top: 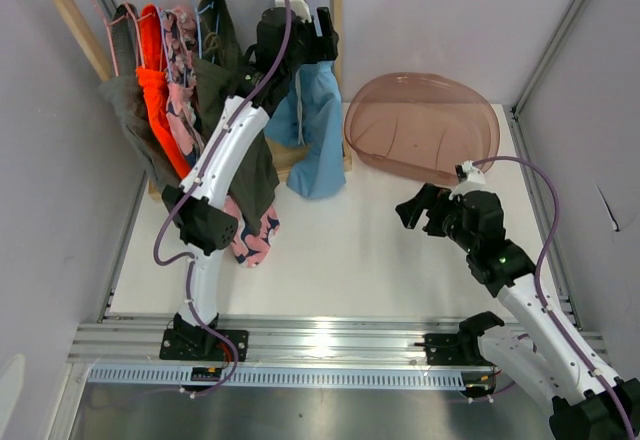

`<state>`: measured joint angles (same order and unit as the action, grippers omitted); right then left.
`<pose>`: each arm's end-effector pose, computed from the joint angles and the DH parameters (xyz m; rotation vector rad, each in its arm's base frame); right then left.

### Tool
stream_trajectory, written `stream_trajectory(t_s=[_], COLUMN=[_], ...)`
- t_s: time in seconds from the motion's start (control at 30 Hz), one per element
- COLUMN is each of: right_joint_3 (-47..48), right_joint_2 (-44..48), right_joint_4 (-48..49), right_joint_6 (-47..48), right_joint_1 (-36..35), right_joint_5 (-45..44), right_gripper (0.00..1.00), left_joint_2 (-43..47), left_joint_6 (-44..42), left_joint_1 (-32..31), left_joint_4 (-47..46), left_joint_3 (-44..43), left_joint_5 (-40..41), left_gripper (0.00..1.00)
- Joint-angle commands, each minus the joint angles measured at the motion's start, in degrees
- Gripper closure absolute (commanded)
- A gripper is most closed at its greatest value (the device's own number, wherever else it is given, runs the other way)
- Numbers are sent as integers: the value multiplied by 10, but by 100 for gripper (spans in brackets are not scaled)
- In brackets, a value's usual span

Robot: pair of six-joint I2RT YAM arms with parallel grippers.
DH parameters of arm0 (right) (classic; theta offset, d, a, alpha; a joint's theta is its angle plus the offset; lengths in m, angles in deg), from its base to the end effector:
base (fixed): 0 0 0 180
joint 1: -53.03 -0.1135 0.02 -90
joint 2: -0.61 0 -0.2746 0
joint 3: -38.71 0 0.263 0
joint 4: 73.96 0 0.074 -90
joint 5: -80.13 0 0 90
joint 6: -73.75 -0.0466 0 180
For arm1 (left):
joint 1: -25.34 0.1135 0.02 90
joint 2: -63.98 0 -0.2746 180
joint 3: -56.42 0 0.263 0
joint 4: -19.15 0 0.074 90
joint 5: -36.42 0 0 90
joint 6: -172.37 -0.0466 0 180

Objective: Remove the shorts from the hanger

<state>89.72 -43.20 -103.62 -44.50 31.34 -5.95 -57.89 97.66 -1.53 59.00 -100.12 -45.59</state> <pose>0.1792 0.0747 0.2905 0.0693 2.0159 0.6318 0.4498 -0.2206 0.4855 0.0627 1.6780 -0.4414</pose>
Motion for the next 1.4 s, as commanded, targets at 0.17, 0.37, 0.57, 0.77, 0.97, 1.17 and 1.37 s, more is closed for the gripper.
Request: stream_trajectory(t_s=[0.17, 0.37, 0.57, 0.77, 0.97, 1.17, 1.37], right_joint_3=[-11, -32, -32, -28, -32, 8, 214], right_joint_2=[0, 10, 26, 38, 42, 15, -90], right_joint_4=[26, 28, 8, -6, -1, 28, 11], right_joint_6=[-9, -24, -24, -25, -31, -17, 67], right_joint_1=[-2, -6, -10, -9, -11, -25, -210], right_joint_5=[20, 24, 14, 8, 13, 28, -117], right_gripper=[1, 0, 1, 1, 1, 1, 1], left_joint_2=[13, 13, 6, 4, 4, 41, 110], left_joint_6=[-36, -43, -38, -39, -43, -54, -32], left_joint_1=[-4, 1, 3, 6, 11, 13, 9], left_joint_4=[-56, -59, -49, -39, -18, -9, 4], left_joint_3=[-33, -42, -40, -40, -40, -36, -33], left_joint_5=[57, 64, 62, 67, 70, 63, 55], left_gripper=[27, 31, 46, 51, 86, 100, 100])
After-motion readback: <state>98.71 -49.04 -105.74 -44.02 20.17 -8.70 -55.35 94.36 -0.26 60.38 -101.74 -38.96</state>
